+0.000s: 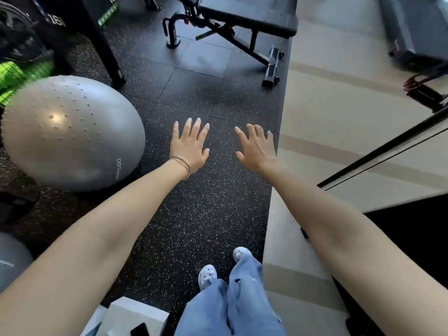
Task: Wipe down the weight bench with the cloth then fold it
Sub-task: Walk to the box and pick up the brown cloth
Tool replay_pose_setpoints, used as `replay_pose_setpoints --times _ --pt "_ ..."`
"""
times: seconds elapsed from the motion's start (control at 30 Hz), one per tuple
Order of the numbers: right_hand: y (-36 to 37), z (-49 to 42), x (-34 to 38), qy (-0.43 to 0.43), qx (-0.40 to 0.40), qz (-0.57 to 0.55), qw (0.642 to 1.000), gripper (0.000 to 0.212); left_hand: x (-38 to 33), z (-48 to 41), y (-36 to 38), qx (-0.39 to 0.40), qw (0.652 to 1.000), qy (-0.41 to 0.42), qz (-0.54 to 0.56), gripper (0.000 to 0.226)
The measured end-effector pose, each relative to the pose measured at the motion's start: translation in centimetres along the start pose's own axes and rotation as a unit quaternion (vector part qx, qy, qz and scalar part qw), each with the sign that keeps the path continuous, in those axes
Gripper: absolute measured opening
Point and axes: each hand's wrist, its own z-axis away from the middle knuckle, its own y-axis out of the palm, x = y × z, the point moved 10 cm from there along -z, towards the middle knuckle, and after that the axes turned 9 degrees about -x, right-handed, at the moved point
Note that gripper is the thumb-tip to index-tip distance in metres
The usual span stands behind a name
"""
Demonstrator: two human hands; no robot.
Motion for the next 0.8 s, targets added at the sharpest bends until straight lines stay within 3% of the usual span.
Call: replay_pose_setpoints --times 0.1,0.5,0.8 --pt "0.0 0.7 0.2 0.0 0.009 0.011 1.0 0.072 -0.8 0.8 0.8 0.023 0.999 0.017 -0.016 0.068" --pt "-2.2 -3.0 -3.6 0.017 -0.032 0.005 0.999 0.071 -0.7 -5.6 -1.7 -0.012 1.0 0.018 -0.004 0.068" --pt "-1.2 -10.7 -8.4 0.014 -0.019 0.007 1.0 0.07 -1.3 -14.3 -1.2 -0.009 1.0 0.019 -0.016 0.067"
